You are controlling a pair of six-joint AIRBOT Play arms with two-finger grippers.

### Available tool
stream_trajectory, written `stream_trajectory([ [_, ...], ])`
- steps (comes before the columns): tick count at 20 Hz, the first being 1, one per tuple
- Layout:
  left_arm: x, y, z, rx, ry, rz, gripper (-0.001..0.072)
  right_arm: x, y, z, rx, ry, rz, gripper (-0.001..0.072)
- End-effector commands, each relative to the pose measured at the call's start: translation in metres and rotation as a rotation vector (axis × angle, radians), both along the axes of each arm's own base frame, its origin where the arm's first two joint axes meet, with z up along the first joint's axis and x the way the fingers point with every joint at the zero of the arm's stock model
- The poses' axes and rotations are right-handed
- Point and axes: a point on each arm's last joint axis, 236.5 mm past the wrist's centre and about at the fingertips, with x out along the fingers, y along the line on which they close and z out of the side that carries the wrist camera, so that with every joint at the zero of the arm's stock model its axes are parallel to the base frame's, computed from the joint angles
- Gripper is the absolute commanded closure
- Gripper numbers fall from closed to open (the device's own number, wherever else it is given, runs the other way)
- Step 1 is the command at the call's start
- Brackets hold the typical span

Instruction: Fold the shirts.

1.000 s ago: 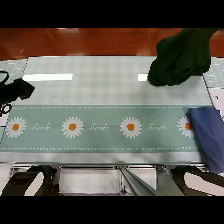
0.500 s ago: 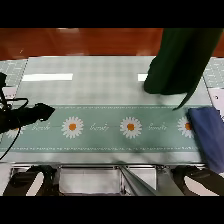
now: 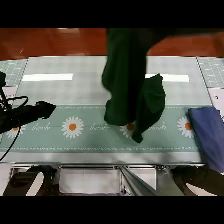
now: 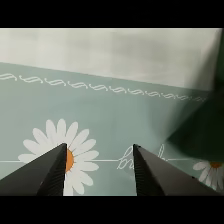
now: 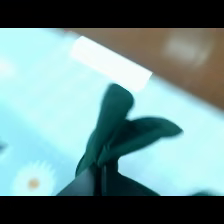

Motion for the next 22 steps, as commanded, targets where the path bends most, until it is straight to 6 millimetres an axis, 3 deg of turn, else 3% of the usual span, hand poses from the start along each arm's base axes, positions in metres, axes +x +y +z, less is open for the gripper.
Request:
stream_trajectory([
  [1, 0.001, -0.001, 0.001, -0.005, -0.007, 0.001, 0.0201, -0.036, 0.065, -0.116, -0.084, 0.27, 0.135, 0.0688],
  [4, 0.001, -0.01, 0.005, -0.055, -0.005, -0.007, 0.0201, -0.045, 0.1, -0.214, -0.079, 0.436, 0.14, 0.0688],
  [6, 0.003, -0.012, 0.005, -0.07, -0.007, -0.005, 0.0201, -0.043, 0.114, -0.259, -0.054, 0.539, 0.11, 0.067],
  [7, 0.004, -0.011, 0.004, -0.071, -0.009, 0.002, 0.0201, -0.035, 0.117, -0.273, -0.047, 0.568, 0.069, 0.0434],
  [8, 0.008, -0.009, 0.004, -0.071, -0.021, 0.012, 0.0201, -0.024, 0.113, -0.278, -0.044, 0.562, 0.044, 0.0299],
  [9, 0.009, -0.009, 0.003, -0.069, -0.019, 0.012, 0.0201, -0.007, 0.099, -0.275, -0.044, 0.554, 0.009, 0.0296],
  [10, 0.011, -0.007, 0.004, -0.034, -0.033, -0.015, 0.0201, 0.011, 0.077, -0.266, -0.045, 0.556, -0.031, 0.0296],
  [11, 0.011, 0.001, 0.005, 0.011, -0.033, -0.026, 0.0201, 0.029, 0.042, -0.251, -0.06, 0.551, -0.072, 0.0296],
  [12, 0.009, 0.014, 0.006, 0.043, -0.011, 0.0, 0.0201, 0.045, -0.004, -0.237, -0.084, 0.54, -0.132, 0.0297],
  [14, 0.002, 0.034, 0.003, 0.022, 0.047, 0.075, 0.0201, 0.06, -0.119, -0.223, -0.197, 0.517, -0.334, 0.0297],
  [15, -0.009, 0.029, -0.01, -0.05, 0.13, 0.088, 0.0201, 0.056, -0.183, -0.228, -0.24, 0.521, -0.483, 0.0298],
  [16, -0.02, 0.013, -0.027, -0.151, 0.207, 0.074, 0.0201, 0.045, -0.229, -0.242, -0.229, 0.542, -0.611, 0.0298],
  [17, -0.03, -0.014, -0.045, -0.281, 0.279, 0.038, 0.0201, 0.028, -0.262, -0.265, -0.16, 0.581, -0.727, 0.0298],
  [19, -0.043, -0.061, -0.069, -0.478, 0.329, -0.08, 0.0201, -0.01, -0.282, -0.317, 0.039, 0.67, -0.842, 0.0304],
  [22, -0.032, -0.082, -0.095, -0.544, 0.345, -0.095, 0.0201, -0.055, -0.284, -0.362, 0.184, 0.766, -0.857, 0.0304],
])
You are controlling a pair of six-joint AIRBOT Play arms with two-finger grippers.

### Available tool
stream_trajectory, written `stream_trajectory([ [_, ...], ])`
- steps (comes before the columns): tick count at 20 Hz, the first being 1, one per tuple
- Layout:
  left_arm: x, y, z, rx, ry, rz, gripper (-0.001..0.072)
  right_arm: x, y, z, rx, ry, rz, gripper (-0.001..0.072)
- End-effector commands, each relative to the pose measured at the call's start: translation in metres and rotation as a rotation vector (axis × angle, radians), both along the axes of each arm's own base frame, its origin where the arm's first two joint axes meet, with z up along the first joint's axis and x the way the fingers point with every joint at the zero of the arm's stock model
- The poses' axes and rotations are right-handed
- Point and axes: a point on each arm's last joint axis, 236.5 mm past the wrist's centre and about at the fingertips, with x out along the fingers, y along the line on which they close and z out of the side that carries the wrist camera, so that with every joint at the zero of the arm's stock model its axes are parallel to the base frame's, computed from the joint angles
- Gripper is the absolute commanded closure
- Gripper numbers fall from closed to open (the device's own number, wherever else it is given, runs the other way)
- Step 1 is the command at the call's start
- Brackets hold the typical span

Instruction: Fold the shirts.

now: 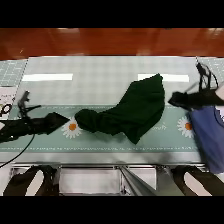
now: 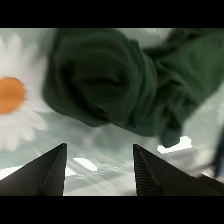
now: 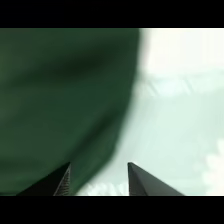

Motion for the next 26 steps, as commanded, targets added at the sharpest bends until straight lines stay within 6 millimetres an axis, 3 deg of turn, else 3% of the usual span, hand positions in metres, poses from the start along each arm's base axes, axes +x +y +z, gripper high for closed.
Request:
stream_trajectory([
  [1, 0.016, -0.03, -0.019, -0.133, -0.017, 0.006, 0.0201, -0.049, -0.016, -0.047, 0.138, 0.025, -0.143, 0.0304],
  [3, 0.036, -0.033, -0.035, -0.106, -0.012, 0.054, 0.0201, -0.058, -0.017, -0.055, 0.138, 0.048, -0.127, 0.0304],
  [8, 0.062, -0.058, -0.064, -0.032, 0.018, -0.027, 0.0202, -0.048, -0.019, -0.056, 0.147, 0.023, -0.154, 0.0304],
  [9, 0.07, -0.063, -0.062, -0.04, 0.022, -0.044, 0.0275, -0.046, -0.014, -0.06, 0.181, 0.038, -0.159, 0.0304],
  [10, 0.076, -0.068, -0.058, -0.05, 0.014, -0.079, 0.0672, -0.042, -0.008, -0.063, 0.221, 0.045, -0.164, 0.0304],
  [12, 0.088, -0.073, -0.044, -0.059, -0.036, -0.128, 0.0686, -0.026, 0.006, -0.067, 0.32, 0.037, -0.165, 0.0304],
  [15, 0.103, -0.076, -0.024, -0.067, -0.089, -0.135, 0.0686, 0.0, 0.011, -0.077, 0.42, 0.059, -0.191, 0.0304],
  [19, 0.108, -0.076, -0.019, -0.067, -0.105, -0.134, 0.0686, 0.019, 0.031, -0.101, 0.467, 0.163, -0.126, 0.0304],
  [22, 0.109, -0.075, -0.019, -0.066, -0.107, -0.132, 0.0685, 0.044, 0.055, -0.104, 0.464, 0.168, -0.041, 0.0306],
  [23, 0.111, -0.073, -0.019, -0.065, -0.109, -0.125, 0.0686, 0.052, 0.062, -0.101, 0.462, 0.163, -0.016, 0.0351],
  [24, 0.114, -0.071, -0.016, -0.064, -0.117, -0.12, 0.0686, 0.061, 0.07, -0.094, 0.462, 0.148, 0.027, 0.0597],
  [25, 0.12, -0.067, -0.009, -0.067, -0.134, -0.114, 0.0686, 0.07, 0.076, -0.081, 0.456, 0.111, 0.084, 0.0687],
  [26, 0.129, -0.063, 0.003, -0.074, -0.161, -0.106, 0.0686, 0.078, 0.082, -0.064, 0.463, 0.087, 0.14, 0.0687],
])
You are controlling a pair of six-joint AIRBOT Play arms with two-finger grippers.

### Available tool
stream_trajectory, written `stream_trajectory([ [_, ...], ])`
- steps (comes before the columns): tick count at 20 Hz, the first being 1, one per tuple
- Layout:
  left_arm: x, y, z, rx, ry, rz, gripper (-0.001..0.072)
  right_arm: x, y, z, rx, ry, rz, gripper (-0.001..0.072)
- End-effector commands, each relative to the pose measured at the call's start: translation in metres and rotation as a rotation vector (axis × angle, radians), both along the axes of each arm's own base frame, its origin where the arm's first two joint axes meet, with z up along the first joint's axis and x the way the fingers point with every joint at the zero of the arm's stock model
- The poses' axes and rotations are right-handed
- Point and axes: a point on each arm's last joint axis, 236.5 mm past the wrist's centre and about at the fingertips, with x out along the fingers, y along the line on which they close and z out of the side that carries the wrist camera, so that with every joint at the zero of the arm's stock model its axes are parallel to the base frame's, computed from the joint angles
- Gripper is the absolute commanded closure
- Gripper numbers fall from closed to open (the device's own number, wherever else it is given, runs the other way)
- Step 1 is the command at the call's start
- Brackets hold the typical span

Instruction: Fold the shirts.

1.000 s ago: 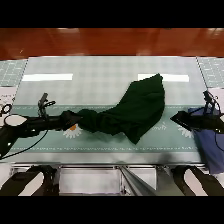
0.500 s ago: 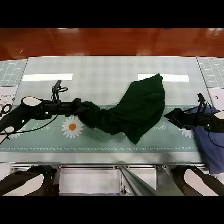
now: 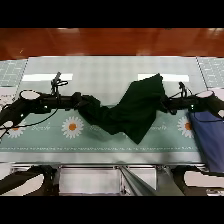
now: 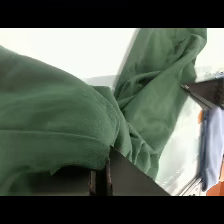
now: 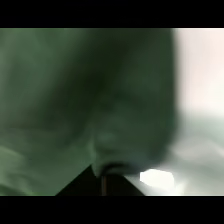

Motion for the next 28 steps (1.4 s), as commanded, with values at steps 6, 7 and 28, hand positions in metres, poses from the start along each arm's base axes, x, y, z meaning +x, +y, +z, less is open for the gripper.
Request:
stream_trajectory([
  [6, 0.076, 0.058, 0.209, -0.018, -0.492, 0.086, 0.0686, 0.068, 0.009, 0.198, -0.117, -0.414, 0.188, 0.0688],
  [7, 0.078, 0.066, 0.249, -0.007, -0.586, 0.099, 0.0686, 0.071, 0.006, 0.245, -0.158, -0.517, 0.183, 0.0688],
  [28, -0.145, 0.114, 0.428, 0.505, -1.069, 0.309, 0.0686, -0.235, 0.001, 0.435, -0.532, -0.888, 0.121, 0.0688],
])
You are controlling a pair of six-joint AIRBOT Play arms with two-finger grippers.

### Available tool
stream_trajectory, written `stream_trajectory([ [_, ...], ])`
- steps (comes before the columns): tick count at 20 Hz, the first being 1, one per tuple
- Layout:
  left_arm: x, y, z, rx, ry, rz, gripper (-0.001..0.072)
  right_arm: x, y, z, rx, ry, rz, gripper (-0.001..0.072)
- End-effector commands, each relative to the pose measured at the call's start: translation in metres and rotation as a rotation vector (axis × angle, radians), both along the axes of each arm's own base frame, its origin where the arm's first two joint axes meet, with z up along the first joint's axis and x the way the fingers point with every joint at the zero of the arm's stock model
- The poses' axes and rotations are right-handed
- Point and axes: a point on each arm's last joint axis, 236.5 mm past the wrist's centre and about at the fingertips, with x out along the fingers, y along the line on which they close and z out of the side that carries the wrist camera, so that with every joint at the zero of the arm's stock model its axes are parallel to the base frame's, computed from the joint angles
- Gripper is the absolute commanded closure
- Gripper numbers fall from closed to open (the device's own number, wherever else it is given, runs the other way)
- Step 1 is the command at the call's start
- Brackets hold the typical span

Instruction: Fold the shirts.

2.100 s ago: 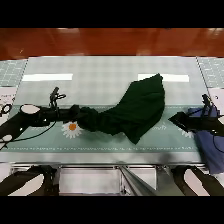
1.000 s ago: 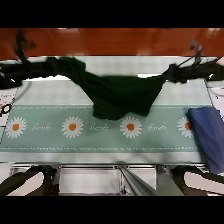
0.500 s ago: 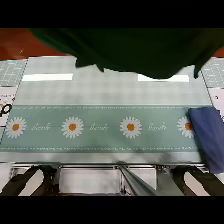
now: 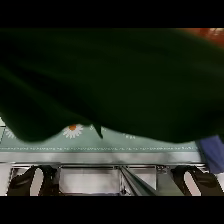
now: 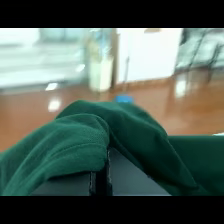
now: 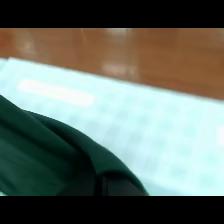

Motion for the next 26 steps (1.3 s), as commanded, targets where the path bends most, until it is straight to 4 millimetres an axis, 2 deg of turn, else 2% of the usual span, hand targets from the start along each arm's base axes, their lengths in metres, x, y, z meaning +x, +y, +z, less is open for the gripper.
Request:
stream_trajectory([
  [1, 0.005, 0.001, -0.057, -0.053, 0.158, -0.008, 0.0686, -0.016, -0.006, -0.054, 0.026, 0.151, -0.051, 0.0688],
  [2, 0.015, 0.0, -0.081, -0.072, 0.225, -0.034, 0.0686, -0.01, -0.007, -0.076, 0.035, 0.209, -0.052, 0.0688],
  [4, 0.04, 0.0, -0.142, -0.123, 0.391, -0.068, 0.0686, 0.011, -0.009, -0.118, 0.066, 0.31, -0.059, 0.0688],
  [7, 0.091, 0.011, -0.234, -0.228, 0.608, -0.05, 0.0686, 0.068, -0.016, -0.181, 0.099, 0.39, -0.069, 0.0688],
  [9, 0.132, 0.021, -0.278, -0.282, 0.687, -0.007, 0.0686, 0.116, -0.027, -0.219, 0.115, 0.414, -0.105, 0.0688],
  [11, 0.173, 0.023, -0.315, -0.276, 0.735, 0.006, 0.0686, 0.16, -0.035, -0.253, 0.138, 0.476, -0.128, 0.0688],
  [15, 0.24, 0.002, -0.395, -0.275, 0.866, 0.011, 0.0685, 0.239, -0.034, -0.328, 0.277, 0.582, -0.164, 0.0688],
  [18, 0.27, -0.019, -0.431, -0.283, 0.928, -0.012, 0.0686, 0.285, -0.027, -0.369, 0.384, 0.668, -0.164, 0.0688],
  [21, 0.285, -0.035, -0.45, -0.295, 0.965, -0.035, 0.0684, 0.33, -0.016, -0.387, 0.517, 0.707, -0.154, 0.0687],
  [22, 0.287, -0.037, -0.45, -0.318, 0.972, -0.033, 0.0596, 0.342, -0.015, -0.39, 0.542, 0.713, -0.159, 0.0648],
  [23, 0.288, -0.035, -0.45, -0.35, 0.986, -0.014, 0.0315, 0.351, -0.015, -0.392, 0.562, 0.726, -0.167, 0.0446],
  [24, 0.285, -0.029, -0.448, -0.364, 1.011, -0.01, 0.0198, 0.356, -0.017, -0.388, 0.567, 0.735, -0.156, 0.0292],
  [25, 0.28, -0.014, -0.444, -0.332, 1.035, -0.016, 0.02, 0.359, -0.026, -0.377, 0.552, 0.731, -0.13, 0.0298],
  [26, 0.272, 0.01, -0.438, -0.284, 1.055, -0.003, 0.0203, 0.358, -0.044, -0.366, 0.508, 0.721, -0.11, 0.0298],
])
